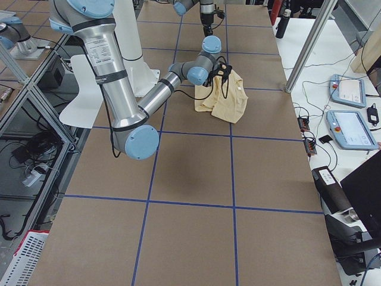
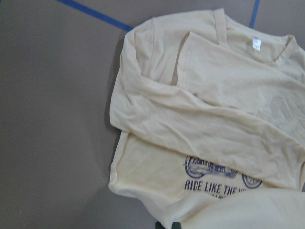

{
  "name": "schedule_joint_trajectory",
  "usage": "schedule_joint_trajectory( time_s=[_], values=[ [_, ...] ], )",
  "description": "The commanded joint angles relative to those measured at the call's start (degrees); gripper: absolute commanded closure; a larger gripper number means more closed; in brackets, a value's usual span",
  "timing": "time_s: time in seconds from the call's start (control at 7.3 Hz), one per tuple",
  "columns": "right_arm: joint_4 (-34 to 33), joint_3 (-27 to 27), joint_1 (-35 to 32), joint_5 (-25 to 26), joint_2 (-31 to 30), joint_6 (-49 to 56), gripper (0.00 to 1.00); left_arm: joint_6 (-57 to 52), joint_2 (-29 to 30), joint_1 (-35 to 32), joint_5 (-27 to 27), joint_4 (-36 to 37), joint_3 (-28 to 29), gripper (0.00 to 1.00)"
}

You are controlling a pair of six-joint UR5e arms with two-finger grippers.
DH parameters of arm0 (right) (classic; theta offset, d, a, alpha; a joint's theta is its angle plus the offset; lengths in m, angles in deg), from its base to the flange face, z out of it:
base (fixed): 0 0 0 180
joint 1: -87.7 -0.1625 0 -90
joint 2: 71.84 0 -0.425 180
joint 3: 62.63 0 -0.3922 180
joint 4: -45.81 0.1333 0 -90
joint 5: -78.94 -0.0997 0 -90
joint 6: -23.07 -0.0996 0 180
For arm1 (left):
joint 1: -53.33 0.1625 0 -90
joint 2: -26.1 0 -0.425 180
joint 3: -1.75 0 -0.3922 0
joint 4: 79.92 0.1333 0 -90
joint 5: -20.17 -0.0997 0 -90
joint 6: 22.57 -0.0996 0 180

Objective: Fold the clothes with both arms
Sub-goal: 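Lift the hem with both grippers and fold it toward the collar, then lay the hem down at the collar and open both grippers, raising them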

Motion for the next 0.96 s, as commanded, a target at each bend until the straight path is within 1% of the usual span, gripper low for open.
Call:
schedule_joint_trajectory(
  time_s=[0.0, 0.14, 0.27, 0.55, 0.82],
  values=[
    [0.2, 10.8, -2.1, 0.2, 6.3, 3.1, 1.0, -1.6, 1.7, -2.3, 0.0, -7.4, 9.3, 1.0],
    [0.3, 14.8, -2.2, 1.0, 8.3, 3.3, 1.0, -1.6, 3.5, -2.6, -0.2, -11.2, 14.4, 1.0],
    [0.3, 17.2, -2.2, 2.2, 9.8, 3.3, 1.0, -1.5, 5.3, -3.3, -0.5, -14.3, 18.5, 1.0],
    [1.0, 21.0, -2.1, 2.5, 12.0, 3.3, 1.0, -1.3, 9.7, -3.6, -2.8, -21.3, 28.5, 1.0],
    [8.5, 26.9, -2.1, 2.5, 12.2, 3.3, 1.0, -0.8, 11.7, -3.6, -3.7, -26.5, 35.3, 1.0]
  ],
)
